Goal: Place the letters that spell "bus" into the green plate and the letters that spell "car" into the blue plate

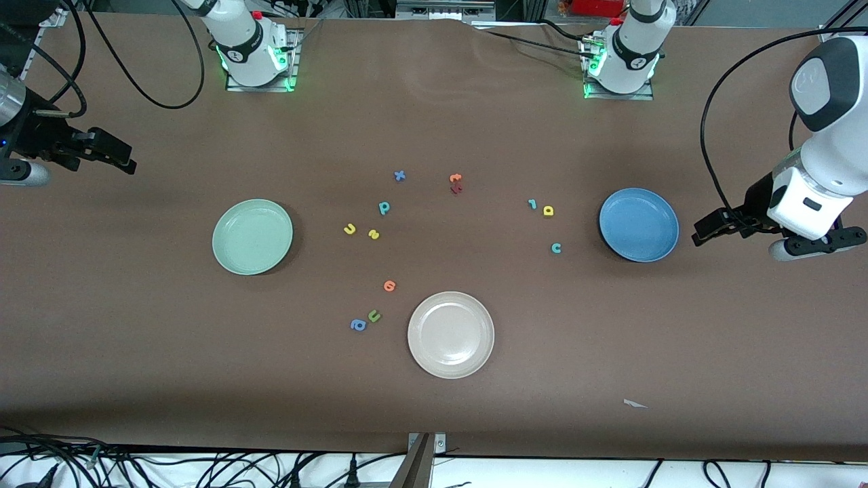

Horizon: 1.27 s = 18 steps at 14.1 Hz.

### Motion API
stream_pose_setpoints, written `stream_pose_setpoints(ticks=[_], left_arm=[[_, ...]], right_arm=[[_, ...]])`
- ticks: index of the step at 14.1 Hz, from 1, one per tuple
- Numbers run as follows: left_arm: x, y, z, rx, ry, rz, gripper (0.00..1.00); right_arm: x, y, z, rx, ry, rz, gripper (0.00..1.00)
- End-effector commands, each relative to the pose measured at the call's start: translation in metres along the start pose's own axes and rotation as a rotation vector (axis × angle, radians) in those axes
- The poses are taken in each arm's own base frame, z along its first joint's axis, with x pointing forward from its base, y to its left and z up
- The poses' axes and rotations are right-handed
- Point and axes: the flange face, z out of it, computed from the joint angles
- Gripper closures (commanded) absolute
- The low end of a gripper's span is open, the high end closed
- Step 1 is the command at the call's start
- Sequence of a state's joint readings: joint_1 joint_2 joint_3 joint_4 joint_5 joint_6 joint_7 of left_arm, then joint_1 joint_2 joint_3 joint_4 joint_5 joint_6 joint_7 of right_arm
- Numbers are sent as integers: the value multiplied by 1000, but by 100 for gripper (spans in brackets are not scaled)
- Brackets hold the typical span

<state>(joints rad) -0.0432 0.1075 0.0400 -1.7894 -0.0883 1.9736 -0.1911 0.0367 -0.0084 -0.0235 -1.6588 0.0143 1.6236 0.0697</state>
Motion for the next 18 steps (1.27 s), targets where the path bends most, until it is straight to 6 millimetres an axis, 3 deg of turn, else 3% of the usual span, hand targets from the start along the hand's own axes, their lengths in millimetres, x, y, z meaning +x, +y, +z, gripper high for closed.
stream_pose_setpoints(ticks=[1,18], left_arm=[[-7,-1,-3,18,17,22,0],[-8,-1,-3,20,7,21,0]], right_arm=[[2,3,-6,-14,0,-13,0],[2,3,-5,-15,-3,-13,0]])
